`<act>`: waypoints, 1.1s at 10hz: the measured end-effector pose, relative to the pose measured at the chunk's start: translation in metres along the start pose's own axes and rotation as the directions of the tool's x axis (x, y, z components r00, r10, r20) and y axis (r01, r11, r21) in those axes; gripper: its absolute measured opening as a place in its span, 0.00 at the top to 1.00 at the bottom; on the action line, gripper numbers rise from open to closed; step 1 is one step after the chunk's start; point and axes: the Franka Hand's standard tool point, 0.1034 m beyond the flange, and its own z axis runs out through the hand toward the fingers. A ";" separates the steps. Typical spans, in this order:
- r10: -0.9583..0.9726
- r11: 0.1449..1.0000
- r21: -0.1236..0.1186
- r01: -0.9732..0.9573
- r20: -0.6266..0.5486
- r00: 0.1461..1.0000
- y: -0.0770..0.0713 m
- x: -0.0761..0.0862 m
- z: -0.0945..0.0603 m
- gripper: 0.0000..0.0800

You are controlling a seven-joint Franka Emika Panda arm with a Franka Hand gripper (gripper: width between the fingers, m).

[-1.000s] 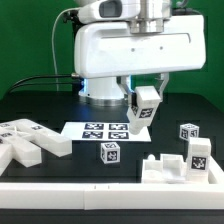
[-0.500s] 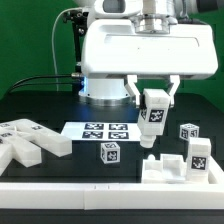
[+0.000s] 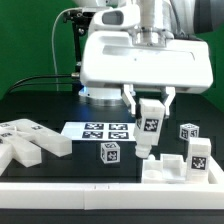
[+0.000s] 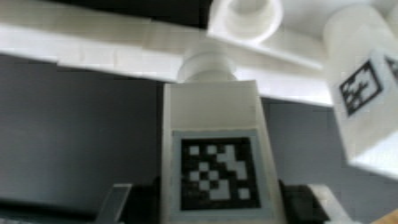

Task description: Assemble chair

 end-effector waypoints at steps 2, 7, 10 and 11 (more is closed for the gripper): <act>0.011 1.000 0.013 -0.011 0.008 1.000 -0.009 -0.005 0.008 0.64; 0.054 0.998 0.019 -0.055 0.057 0.997 -0.009 -0.006 0.008 0.64; 0.090 0.994 0.052 -0.093 0.051 0.995 -0.002 -0.002 0.012 0.64; 0.089 0.994 0.054 -0.092 0.049 0.995 -0.004 -0.003 0.014 0.64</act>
Offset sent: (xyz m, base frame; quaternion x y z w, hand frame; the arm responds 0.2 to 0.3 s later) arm 0.0005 -0.0361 0.0089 -0.2360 -0.0611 -0.0514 0.9685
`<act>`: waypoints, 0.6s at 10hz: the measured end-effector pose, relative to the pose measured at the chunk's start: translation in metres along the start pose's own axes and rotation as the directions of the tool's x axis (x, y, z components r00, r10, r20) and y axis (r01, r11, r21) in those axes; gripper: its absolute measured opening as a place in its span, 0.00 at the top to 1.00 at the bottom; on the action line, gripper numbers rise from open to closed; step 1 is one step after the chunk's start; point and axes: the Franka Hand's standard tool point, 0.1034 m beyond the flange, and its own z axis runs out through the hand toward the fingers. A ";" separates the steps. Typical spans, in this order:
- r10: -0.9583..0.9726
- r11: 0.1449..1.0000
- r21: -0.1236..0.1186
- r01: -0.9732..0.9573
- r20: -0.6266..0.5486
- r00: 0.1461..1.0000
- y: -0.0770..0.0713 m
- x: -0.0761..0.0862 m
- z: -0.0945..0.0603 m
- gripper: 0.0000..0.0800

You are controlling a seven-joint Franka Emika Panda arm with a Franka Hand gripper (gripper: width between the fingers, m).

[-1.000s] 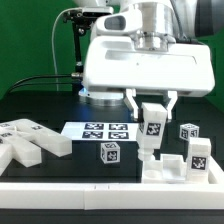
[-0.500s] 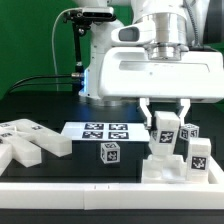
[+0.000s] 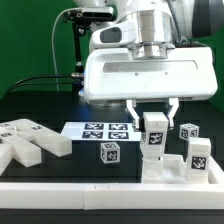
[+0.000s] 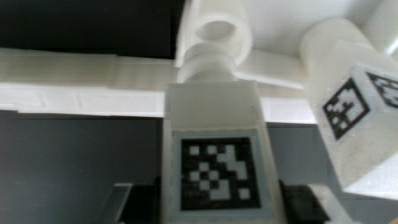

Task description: Assemble chair

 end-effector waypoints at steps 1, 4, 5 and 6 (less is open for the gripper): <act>0.002 1.000 -0.003 -0.002 0.000 1.000 0.000 -0.003 0.004 0.64; 0.005 1.000 -0.005 -0.005 0.008 1.000 0.000 -0.008 0.013 0.64; 0.004 1.000 -0.003 -0.004 0.017 1.000 -0.001 -0.012 0.017 0.64; 0.008 1.000 -0.005 -0.007 0.014 1.000 -0.003 -0.014 0.020 0.64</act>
Offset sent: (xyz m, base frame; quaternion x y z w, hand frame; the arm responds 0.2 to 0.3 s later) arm 0.0067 -0.0046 -0.0075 -0.0066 0.0212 -0.0002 0.9998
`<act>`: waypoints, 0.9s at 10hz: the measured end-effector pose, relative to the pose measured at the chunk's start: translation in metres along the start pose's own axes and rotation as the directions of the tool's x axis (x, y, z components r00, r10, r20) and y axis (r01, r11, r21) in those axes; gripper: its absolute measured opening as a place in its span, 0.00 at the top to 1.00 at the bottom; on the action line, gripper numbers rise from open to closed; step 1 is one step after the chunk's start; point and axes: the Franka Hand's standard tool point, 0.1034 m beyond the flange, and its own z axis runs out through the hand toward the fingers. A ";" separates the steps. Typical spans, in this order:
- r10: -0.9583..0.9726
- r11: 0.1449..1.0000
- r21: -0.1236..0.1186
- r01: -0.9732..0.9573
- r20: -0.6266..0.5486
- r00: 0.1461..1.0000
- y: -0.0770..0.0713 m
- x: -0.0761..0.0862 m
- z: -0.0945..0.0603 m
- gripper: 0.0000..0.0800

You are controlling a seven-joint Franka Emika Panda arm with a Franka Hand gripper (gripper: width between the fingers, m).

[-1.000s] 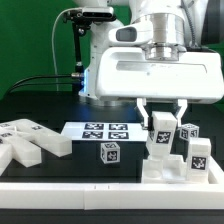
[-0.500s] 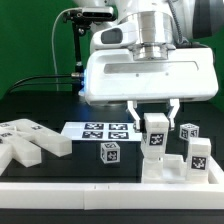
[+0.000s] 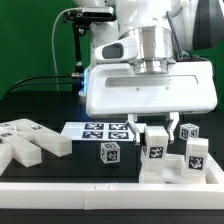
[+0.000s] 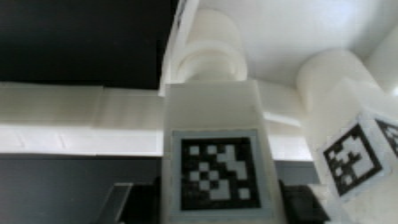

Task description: Assemble chair

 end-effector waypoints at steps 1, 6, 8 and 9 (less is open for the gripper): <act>0.000 1.000 -0.012 0.000 -0.024 1.000 -0.001 0.002 0.001 0.64; 0.002 1.000 -0.031 -0.003 -0.057 0.998 0.000 0.001 0.002 0.44; 0.004 1.000 -0.021 -0.005 -0.040 0.999 -0.002 -0.001 0.003 0.28; 0.008 1.000 0.001 -0.008 -0.003 1.000 -0.004 -0.001 0.002 0.21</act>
Offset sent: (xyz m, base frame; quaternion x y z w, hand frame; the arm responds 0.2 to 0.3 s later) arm -0.0144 -0.0045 -0.0017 -0.0111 -0.0038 0.0193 0.9997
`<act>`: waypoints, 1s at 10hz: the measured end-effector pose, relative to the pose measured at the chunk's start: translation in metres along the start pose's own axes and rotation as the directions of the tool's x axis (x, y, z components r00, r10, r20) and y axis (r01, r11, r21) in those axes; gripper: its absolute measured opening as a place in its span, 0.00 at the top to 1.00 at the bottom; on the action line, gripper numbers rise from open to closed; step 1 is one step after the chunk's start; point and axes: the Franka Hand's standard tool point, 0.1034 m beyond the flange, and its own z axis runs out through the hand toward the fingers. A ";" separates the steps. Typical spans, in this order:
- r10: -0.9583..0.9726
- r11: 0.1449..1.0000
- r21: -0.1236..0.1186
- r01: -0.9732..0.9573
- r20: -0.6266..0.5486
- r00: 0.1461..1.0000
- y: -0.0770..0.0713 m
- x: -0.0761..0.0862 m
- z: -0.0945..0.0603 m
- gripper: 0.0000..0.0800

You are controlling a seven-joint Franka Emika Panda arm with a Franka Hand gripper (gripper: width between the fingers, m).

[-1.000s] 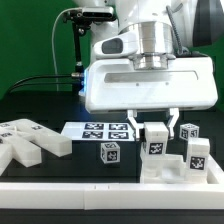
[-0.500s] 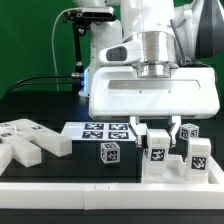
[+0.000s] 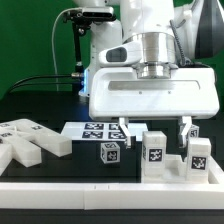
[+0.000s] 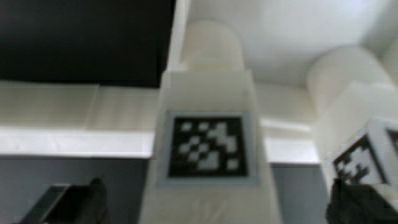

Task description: Assemble chair

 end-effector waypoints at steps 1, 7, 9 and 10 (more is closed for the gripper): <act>0.035 0.999 0.033 -0.037 0.063 0.997 0.004 0.002 -0.005 0.21; 0.087 0.984 0.109 -0.140 0.390 0.917 -0.005 -0.002 0.005 0.19; 0.101 0.983 0.103 -0.153 0.392 0.914 -0.005 -0.003 0.005 0.49; 0.128 0.980 0.091 -0.177 0.393 0.911 -0.003 -0.002 0.005 0.49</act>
Offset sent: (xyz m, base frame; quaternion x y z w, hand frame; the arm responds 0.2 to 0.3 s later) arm 0.0019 -0.0022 -0.0082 -0.0219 -0.2005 0.0085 0.9794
